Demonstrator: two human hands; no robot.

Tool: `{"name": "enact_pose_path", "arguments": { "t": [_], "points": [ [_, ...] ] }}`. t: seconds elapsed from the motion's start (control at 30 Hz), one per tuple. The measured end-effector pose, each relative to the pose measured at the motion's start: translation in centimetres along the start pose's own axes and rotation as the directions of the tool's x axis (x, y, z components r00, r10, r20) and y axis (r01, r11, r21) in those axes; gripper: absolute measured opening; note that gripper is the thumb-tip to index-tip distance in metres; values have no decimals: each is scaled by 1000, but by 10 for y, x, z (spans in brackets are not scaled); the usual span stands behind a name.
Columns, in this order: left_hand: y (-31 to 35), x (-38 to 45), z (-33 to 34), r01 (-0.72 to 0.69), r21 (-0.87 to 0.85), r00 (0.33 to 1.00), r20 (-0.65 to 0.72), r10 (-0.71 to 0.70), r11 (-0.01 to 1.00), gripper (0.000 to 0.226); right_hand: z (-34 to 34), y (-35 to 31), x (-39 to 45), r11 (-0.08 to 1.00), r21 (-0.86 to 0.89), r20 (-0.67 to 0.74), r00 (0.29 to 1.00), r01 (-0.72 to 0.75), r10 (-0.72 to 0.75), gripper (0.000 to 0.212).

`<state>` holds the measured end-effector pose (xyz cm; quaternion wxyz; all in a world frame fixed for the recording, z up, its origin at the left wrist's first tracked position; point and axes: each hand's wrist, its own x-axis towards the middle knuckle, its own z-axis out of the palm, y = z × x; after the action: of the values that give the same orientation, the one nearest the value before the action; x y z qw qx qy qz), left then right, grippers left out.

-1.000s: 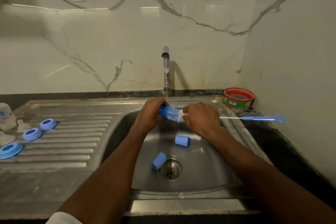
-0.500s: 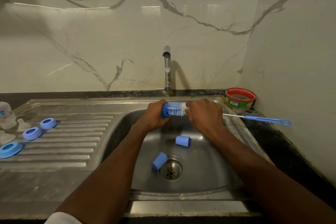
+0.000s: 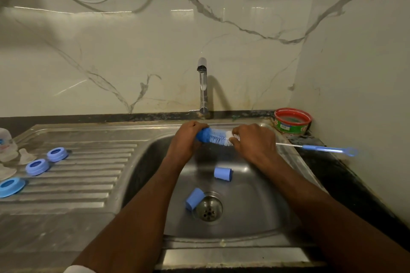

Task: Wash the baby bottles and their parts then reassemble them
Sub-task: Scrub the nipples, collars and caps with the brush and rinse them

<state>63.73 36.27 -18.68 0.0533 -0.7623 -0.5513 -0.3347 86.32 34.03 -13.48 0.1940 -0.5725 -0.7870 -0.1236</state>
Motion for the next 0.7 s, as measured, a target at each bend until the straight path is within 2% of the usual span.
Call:
{"name": "enact_pose_path", "arguments": {
  "t": [0.1, 0.17, 0.27, 0.33, 0.43, 0.53, 0.57, 0.7],
  "points": [
    [-7, -3, -1, 32, -22, 998, -58, -33, 999, 53, -4, -4, 3, 993, 30, 51, 992, 116, -118, 35],
    [-10, -5, 0, 52, -67, 996, -63, -56, 996, 52, -5, -10, 4, 989, 70, 22, 991, 130, -131, 34],
    [-3, -3, 1, 33, -109, 998, -56, -39, 994, 55, -5, -12, 1, 995, 90, -61, 997, -36, 42, 31],
    [2, -1, 0, 18, -97, 997, -75, -25, 995, 55, -2, -11, -3, 995, 38, -31, 995, -90, 91, 32],
    [2, 1, -1, 2, -40, 995, -98, -6, 999, 54, -1, -15, -3, 999, -52, 34, 999, -4, 6, 31],
    [-4, 0, -1, 53, -39, 994, -94, -57, 998, 52, -6, -23, 5, 996, 0, 48, 995, 92, -92, 30],
    [-3, -1, -1, 71, -39, 993, -88, -74, 997, 52, -9, -25, 7, 996, 15, 20, 996, 83, -84, 30],
    [1, -3, 2, 50, -56, 995, -81, -54, 997, 53, -6, -18, 3, 984, 114, -47, 988, -139, 146, 29]
  ]
}}
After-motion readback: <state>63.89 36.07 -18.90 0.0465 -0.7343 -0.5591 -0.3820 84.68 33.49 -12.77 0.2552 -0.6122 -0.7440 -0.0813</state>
